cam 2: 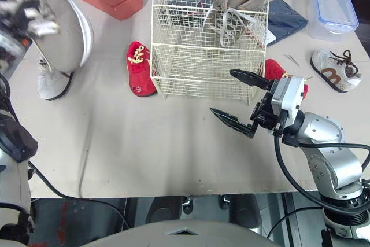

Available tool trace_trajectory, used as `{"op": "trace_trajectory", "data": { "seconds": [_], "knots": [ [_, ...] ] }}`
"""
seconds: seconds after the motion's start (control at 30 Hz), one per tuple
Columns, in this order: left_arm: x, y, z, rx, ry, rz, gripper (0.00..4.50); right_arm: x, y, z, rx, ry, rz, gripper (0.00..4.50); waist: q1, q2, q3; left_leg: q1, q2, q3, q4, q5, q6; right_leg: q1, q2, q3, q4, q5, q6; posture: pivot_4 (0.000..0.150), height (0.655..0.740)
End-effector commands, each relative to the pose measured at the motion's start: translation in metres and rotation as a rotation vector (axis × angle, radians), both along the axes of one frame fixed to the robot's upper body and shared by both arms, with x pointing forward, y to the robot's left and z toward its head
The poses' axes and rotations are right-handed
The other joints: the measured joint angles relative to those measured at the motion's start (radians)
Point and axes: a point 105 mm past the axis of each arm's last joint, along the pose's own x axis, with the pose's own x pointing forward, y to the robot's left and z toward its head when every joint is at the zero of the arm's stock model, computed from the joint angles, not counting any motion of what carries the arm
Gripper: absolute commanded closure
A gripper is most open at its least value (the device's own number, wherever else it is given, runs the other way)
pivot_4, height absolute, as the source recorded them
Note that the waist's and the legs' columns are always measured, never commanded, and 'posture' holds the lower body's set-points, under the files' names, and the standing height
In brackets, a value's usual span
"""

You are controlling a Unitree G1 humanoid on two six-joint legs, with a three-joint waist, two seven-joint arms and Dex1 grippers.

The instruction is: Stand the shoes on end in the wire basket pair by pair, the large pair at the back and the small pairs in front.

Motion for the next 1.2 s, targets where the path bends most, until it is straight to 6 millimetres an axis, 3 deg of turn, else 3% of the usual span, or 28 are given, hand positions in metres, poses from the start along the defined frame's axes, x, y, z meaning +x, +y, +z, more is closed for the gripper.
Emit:
{"op": "trace_trajectory", "data": {
  "seconds": [0.03,0.27,0.33,0.63,0.87,1.2],
  "knots": [
    [-0.012,-0.026,0.054,0.048,-0.248,-0.047,3.73,-0.001,-0.002,0.015,0.048,-0.055,-0.01,0.0,-0.001,0.0,0.0,0.0,0.0,0.0,0.0,0.0,0.0,0.0,0.0,0.0,0.0,0.0,0.0,0.15,0.686],
    [-0.005,-0.094,0.1,0.044,-0.469,-0.077,3.73,0.007,-0.012,0.036,0.155,-0.113,-0.102,0.0,-0.002,0.0,0.0,0.0,-0.001,0.001,0.001,0.0,0.0,0.0,0.001,0.0,0.0,0.0,0.0,0.15,0.686],
    [-0.002,-0.123,0.109,0.061,-0.528,-0.086,3.73,0.009,-0.015,0.042,0.182,-0.127,-0.128,0.0,0.0,0.0,0.0,0.0,-0.001,0.002,0.001,0.0,0.0,0.0,0.001,0.001,0.0,0.0,0.0,0.15,0.686],
    [0.007,-0.193,0.123,0.088,-0.697,-0.036,3.73,0.009,-0.018,0.049,0.216,-0.144,-0.176,0.0,-0.004,0.0,0.0,0.001,-0.001,0.006,0.0,0.0,0.0,0.0,0.002,0.002,0.0,0.0,0.0,0.15,0.686],
    [0.006,-0.215,0.117,0.046,-0.774,-0.01,3.73,0.009,-0.024,0.056,0.244,-0.158,-0.23,0.0,-0.003,0.0,0.0,0.0,-0.001,0.006,0.0,0.0,0.0,0.0,0.001,0.002,0.0,0.0,0.0,0.15,0.686],
    [0.019,-0.23,0.086,0.148,-0.752,0.089,3.73,0.009,-0.024,0.059,0.256,-0.164,-0.243,0.0,-0.002,0.0,0.0,0.0,-0.001,0.006,0.0,-0.001,0.001,0.0,0.001,0.001,-0.001,0.0,0.0,0.15,0.686]
  ]
}}
